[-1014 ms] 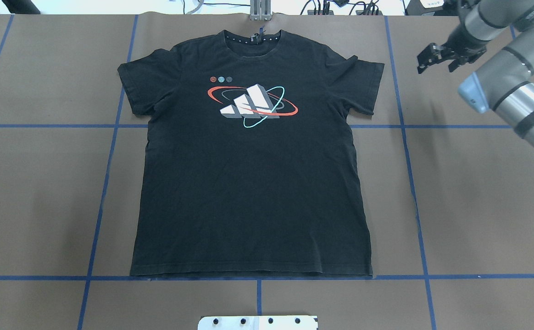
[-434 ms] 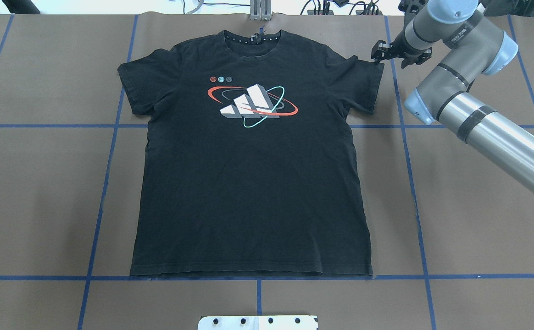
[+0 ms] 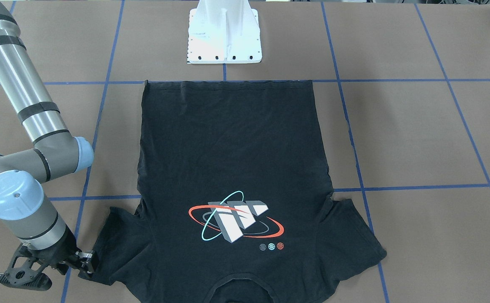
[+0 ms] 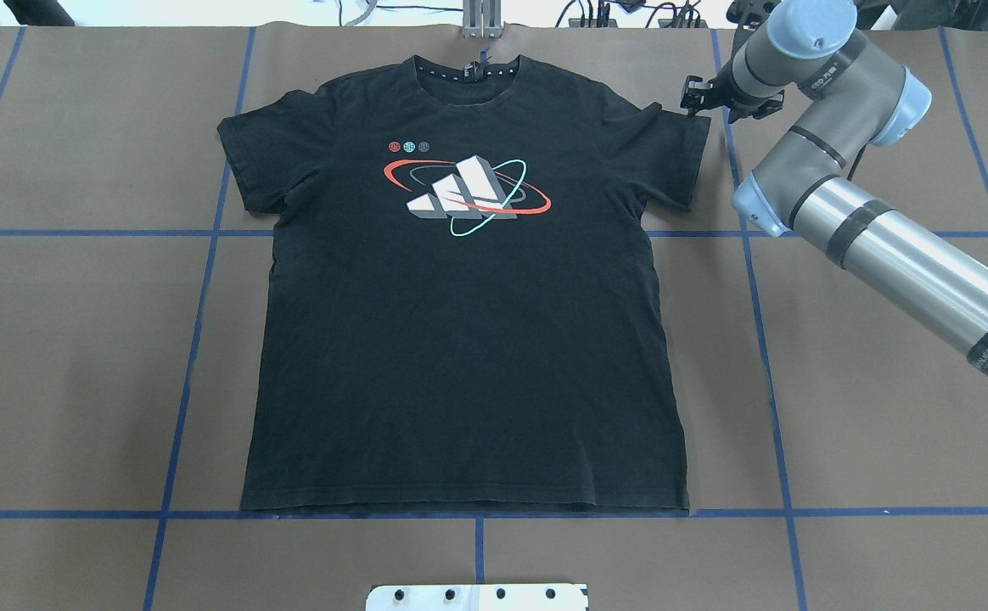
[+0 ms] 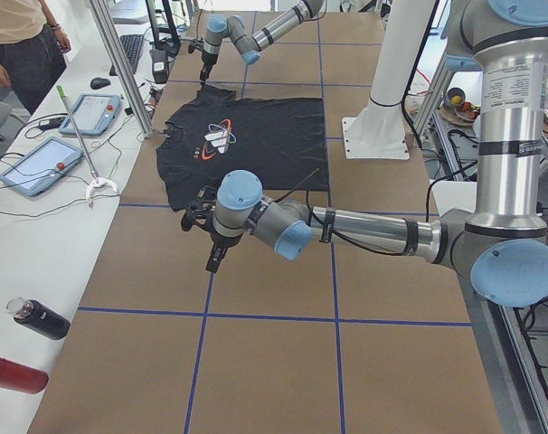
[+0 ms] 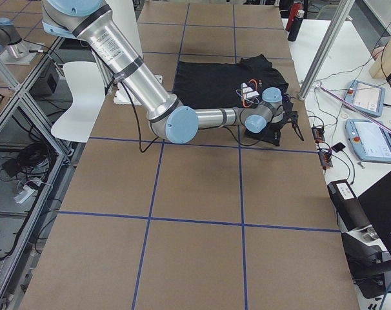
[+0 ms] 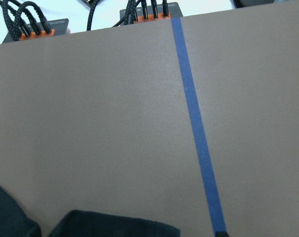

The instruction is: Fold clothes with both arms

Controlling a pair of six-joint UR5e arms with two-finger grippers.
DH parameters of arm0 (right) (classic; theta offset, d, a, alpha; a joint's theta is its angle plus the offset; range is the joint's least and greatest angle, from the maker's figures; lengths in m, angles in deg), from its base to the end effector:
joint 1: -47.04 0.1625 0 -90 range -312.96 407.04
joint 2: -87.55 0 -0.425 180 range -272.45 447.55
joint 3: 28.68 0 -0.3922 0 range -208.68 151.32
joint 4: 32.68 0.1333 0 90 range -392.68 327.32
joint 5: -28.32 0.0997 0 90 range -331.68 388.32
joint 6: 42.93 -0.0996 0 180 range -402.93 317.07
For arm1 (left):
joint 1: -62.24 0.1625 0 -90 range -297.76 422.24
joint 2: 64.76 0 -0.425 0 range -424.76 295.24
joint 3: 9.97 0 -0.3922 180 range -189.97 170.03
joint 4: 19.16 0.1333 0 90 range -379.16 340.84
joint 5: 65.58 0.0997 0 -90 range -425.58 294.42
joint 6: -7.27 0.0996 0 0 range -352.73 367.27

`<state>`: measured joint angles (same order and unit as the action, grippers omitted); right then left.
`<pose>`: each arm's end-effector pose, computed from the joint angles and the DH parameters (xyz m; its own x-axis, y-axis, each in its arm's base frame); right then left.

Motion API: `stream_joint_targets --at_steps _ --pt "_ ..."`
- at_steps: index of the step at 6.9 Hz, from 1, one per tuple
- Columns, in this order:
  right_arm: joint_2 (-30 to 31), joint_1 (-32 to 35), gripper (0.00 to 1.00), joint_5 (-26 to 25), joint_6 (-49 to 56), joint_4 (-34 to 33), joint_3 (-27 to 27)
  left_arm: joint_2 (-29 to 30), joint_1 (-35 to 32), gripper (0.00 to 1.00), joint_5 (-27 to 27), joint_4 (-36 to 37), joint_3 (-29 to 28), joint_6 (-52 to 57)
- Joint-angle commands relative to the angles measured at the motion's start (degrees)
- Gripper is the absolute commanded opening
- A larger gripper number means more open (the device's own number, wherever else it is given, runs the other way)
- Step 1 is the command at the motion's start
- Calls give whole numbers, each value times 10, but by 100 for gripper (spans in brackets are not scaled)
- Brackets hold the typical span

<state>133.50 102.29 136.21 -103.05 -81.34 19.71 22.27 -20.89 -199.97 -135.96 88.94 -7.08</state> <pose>-0.3858 -0.7363 0.4507 0.6860 0.1571 0.7104 -0.3679 0.9173 0.1524 -0.0045 -0.4945 0.5523 0.6684 0.2397 -0.7041 0.0671 0.9233 0.3781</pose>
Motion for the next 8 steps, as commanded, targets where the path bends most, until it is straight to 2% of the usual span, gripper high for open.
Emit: stream_joint_targets --at_steps 1,5,6,7,8 --pt "-2 -5 64 -15 0 1 -8 -1 1 100 1 0 0 3" --pt "-3 -14 59 -37 3 1 -10 -5 0 100 3 0 0 6" --pt "-5 -13 54 -38 3 1 -12 -5 0 100 4 0 0 6" --pt "-7 -14 38 -38 3 1 -13 -5 0 100 4 0 0 6" --pt "-7 -13 27 -38 4 1 -17 -5 0 100 4 0 0 6"
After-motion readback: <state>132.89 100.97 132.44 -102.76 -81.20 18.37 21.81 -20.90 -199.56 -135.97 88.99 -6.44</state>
